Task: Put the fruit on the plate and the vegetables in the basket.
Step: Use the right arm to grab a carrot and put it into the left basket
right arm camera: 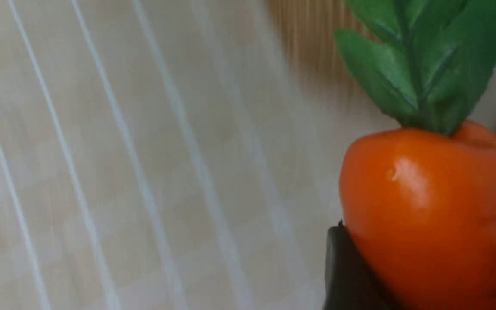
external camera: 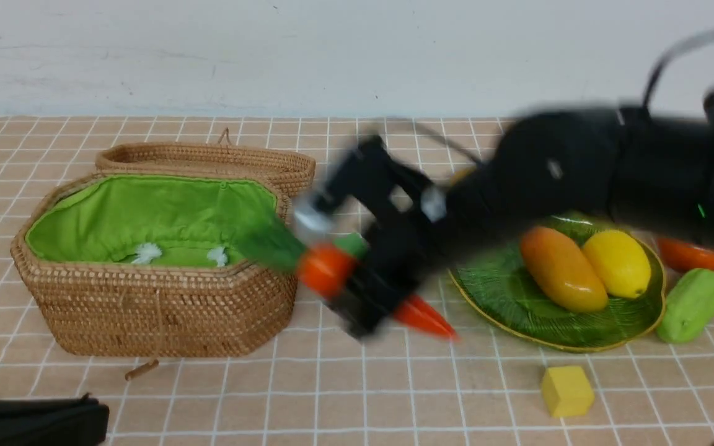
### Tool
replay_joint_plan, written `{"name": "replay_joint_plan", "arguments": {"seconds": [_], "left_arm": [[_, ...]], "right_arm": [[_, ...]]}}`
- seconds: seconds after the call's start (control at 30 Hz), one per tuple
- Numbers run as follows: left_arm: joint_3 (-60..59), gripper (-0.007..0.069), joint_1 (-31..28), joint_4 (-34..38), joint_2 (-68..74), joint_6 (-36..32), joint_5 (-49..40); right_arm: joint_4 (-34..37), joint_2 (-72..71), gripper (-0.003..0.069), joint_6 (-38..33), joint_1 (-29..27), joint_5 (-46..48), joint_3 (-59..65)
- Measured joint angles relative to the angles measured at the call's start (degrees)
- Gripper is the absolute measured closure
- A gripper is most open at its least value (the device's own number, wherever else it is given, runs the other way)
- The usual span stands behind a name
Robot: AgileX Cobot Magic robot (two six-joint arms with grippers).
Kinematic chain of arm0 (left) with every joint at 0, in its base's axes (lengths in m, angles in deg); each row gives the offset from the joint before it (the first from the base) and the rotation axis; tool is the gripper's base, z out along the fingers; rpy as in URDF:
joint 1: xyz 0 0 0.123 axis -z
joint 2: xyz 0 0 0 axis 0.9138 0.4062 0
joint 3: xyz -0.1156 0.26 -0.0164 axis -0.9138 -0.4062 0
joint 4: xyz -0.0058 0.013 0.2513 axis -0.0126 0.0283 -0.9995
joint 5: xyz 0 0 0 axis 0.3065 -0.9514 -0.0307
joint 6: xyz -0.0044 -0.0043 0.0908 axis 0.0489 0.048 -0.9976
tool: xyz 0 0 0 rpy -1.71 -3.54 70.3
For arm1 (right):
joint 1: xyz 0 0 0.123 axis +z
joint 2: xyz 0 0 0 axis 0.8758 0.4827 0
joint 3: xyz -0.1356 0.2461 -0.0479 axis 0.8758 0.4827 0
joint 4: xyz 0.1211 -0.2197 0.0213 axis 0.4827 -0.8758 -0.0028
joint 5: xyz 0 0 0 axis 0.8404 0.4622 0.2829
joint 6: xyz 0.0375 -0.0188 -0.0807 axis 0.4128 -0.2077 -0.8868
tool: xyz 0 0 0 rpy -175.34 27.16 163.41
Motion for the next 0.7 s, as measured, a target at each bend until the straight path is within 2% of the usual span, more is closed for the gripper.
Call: {"name": "replay_joint_plan", "arguments": {"seconds": [0.07,0.1,0.27,0.37,0.43,0.5,0.6,0.67,0.7], "left_arm": [[0.0,0.0638,0.0,-0.22,0.0,0.0,1.19],[0.0,0.0638,0.0,-0.22,0.0,0.0,1.27],[0.0,0.0638,0.0,-0.24,0.0,0.0,1.44],[0.0,0.0638,0.0,-0.24,0.0,0.0,1.55],[0.0,0.0638,0.0,-0.24,0.0,0.0,1.84],[0.0,0.0638,0.0,-0.24,0.0,0.0,1.89],[0.0,0.0638,0.0,-0.24,0.0,0.0,1.96],[0.0,0.0638,0.0,-0.24,0.0,0.0,2.37],[0.0,0.0638,0.0,-0.24,0.0,0.0,2.94]], "right_arm": [[1.03,4.63,0.0306,-1.19,1.74,-0.75,-10.36],[1.13,5.18,0.0306,-1.29,1.85,-0.83,-11.4],[1.96,22.08,0.0306,-2.72,2.61,-1.19,-35.57],[1.84,26.78,0.0288,-2.74,2.61,-0.61,-40.59],[1.69,29.64,0.0188,-2.74,2.61,0.98,-42.95],[0.95,30.23,0.0055,-2.74,2.61,3.65,-43.47],[-1.65,28.85,-0.0009,-1.75,2.61,7.56,-43.58],[-4.87,26.77,-0.0008,1.21,2.55,11.6,-43.58],[-9.23,23.86,0.0015,6.87,2.51,17.57,-43.64]]}}
